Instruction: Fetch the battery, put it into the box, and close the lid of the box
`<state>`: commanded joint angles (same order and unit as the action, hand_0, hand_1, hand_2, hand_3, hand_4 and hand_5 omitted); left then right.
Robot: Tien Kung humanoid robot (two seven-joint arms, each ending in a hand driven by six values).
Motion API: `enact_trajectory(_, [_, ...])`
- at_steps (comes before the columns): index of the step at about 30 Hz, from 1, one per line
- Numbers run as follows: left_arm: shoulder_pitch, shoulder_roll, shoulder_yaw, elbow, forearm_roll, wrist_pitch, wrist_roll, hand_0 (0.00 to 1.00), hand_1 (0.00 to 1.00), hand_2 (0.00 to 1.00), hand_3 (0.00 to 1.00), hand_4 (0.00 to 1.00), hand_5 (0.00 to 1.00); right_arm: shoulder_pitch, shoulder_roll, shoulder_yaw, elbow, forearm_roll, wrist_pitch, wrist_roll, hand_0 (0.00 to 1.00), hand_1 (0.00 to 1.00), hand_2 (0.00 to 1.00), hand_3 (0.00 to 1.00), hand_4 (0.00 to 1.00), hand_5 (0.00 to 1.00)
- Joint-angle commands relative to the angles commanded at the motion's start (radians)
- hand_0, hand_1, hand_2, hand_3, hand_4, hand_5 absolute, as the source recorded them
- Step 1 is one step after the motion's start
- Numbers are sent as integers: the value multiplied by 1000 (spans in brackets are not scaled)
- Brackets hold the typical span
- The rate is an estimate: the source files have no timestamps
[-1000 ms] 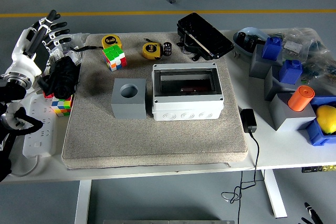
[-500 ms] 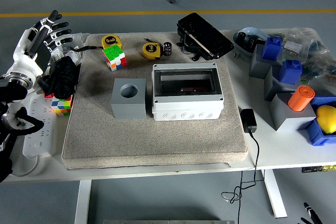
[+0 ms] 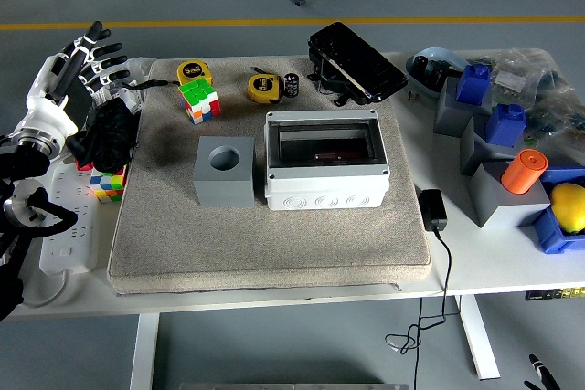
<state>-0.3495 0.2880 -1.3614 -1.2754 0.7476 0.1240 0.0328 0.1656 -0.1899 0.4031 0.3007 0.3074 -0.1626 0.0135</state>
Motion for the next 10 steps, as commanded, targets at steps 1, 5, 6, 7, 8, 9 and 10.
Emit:
enact_trajectory(1, [1, 1, 1, 1, 1, -1, 0, 493, 605, 597, 638, 982, 527, -1, 1, 0, -1, 1, -1, 0, 727, 667, 655, 597, 998, 621])
enact_trajectory(5, [0, 4, 2, 4, 2, -1, -2, 493, 605, 597, 638, 982, 527, -2, 3, -2, -1, 2, -1, 2, 727, 667, 655, 597, 998, 621])
enact_trajectory(6, [0, 4, 2, 4, 2, -1, -2, 493, 605, 597, 638, 982, 527, -3, 4, -1, -1, 2, -1, 2, 727, 667, 655, 597, 998, 621])
enact_trajectory(7, [1, 5, 1, 4, 3, -1, -3, 493, 605, 597, 640, 981, 527, -4, 4, -2, -2, 2, -1, 2, 726, 667, 655, 597, 998, 621])
enact_trajectory(8, [2, 5, 2, 5, 3, -1, -3, 493, 605, 597, 640, 981, 527, -5, 4, -4, -3, 3, -1, 2, 726, 667, 655, 597, 998, 621])
enact_trajectory(9, [3, 5, 3, 5, 3, -1, -4, 493, 605, 597, 640, 981, 527, -6, 4, -6, -3, 4, -1, 2, 726, 667, 655, 597, 998, 621])
enact_trajectory(10, [3, 5, 4, 5, 3, -1, -4, 493, 605, 597, 640, 981, 527, -6, 4, -7, -3, 5, -1, 2, 726, 667, 655, 597, 998, 621])
